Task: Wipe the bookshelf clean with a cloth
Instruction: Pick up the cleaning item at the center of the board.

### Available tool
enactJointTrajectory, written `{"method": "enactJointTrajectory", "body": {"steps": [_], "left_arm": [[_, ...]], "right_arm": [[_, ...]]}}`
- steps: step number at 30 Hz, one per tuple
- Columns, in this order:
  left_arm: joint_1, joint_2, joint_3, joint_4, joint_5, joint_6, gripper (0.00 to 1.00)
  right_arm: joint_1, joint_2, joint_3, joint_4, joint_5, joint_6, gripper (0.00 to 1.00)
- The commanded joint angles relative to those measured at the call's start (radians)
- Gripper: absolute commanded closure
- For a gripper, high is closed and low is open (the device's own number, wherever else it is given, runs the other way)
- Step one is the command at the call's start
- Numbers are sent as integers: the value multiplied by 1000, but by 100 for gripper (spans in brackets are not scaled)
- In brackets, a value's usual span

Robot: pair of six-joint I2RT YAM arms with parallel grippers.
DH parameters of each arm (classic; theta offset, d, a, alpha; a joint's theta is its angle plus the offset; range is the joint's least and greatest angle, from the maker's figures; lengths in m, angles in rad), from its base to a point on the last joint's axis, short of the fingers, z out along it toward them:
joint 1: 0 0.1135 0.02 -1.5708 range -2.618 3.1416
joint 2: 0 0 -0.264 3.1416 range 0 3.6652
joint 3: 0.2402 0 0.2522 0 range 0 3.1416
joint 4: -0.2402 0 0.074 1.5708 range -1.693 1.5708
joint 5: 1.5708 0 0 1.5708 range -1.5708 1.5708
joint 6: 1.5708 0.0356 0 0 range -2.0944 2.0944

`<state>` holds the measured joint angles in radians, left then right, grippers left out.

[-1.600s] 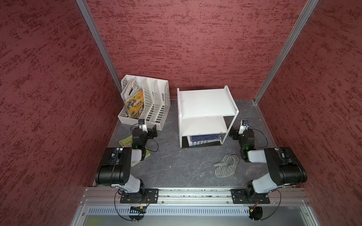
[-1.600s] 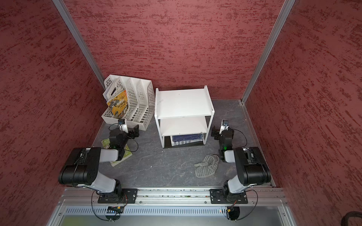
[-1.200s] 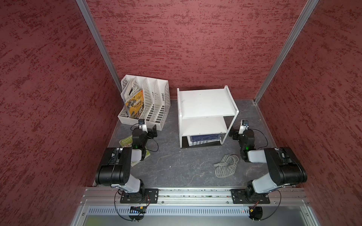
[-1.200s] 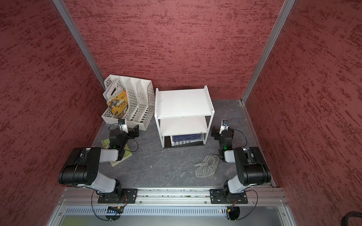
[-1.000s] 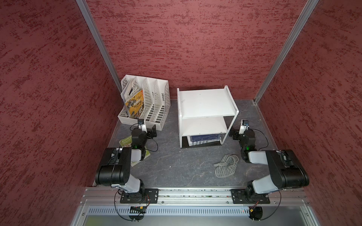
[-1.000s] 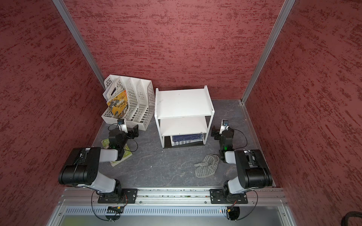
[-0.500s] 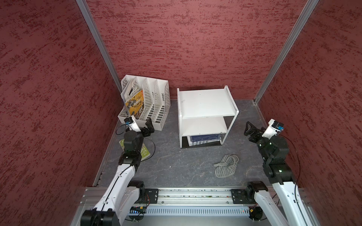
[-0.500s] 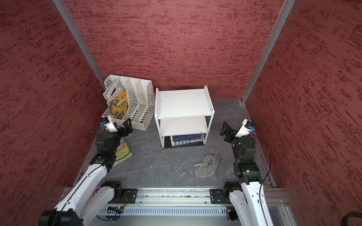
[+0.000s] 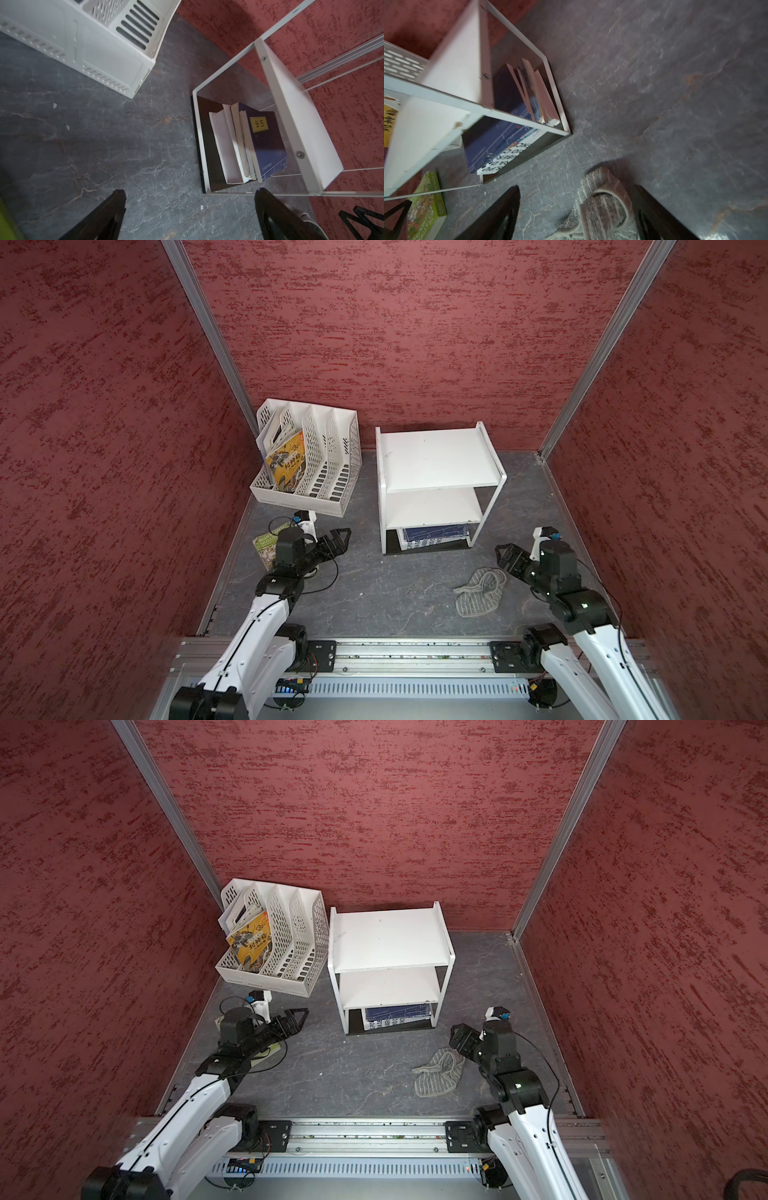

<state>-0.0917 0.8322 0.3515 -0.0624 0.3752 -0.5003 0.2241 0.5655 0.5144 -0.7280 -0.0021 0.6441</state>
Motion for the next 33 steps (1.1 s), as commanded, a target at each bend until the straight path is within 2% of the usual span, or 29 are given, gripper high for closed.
{"method": "enactJointTrajectory", "body": {"steps": [1, 5, 10, 13, 19, 22, 24, 28, 33], "left_arm": [[4, 31, -8, 58, 41, 18, 0], [17, 37, -31, 76, 9, 34, 0], [33, 9, -69, 107, -9, 27, 0], [41, -8, -73, 99, -8, 28, 0], [50, -36, -81, 106, 3, 26, 0], [32, -66, -72, 132, 81, 39, 0], [-35, -107, -38, 90, 62, 81, 0], [-205, -178, 19, 37, -43, 147, 0], [-329, -231, 69, 3, -77, 145, 0]], "right_arm": [[72, 51, -19, -45, 144, 93, 12], [192, 128, -34, -38, 248, 162, 13], [282, 299, -58, 58, 266, 198, 13], [336, 359, -70, 99, 288, 227, 20], [405, 448, -73, 130, 306, 249, 28], [417, 497, -77, 163, 306, 242, 35], [421, 520, -66, 168, 307, 236, 43], [422, 526, -69, 199, 308, 216, 65], [419, 420, -88, 206, 329, 198, 98]]}}
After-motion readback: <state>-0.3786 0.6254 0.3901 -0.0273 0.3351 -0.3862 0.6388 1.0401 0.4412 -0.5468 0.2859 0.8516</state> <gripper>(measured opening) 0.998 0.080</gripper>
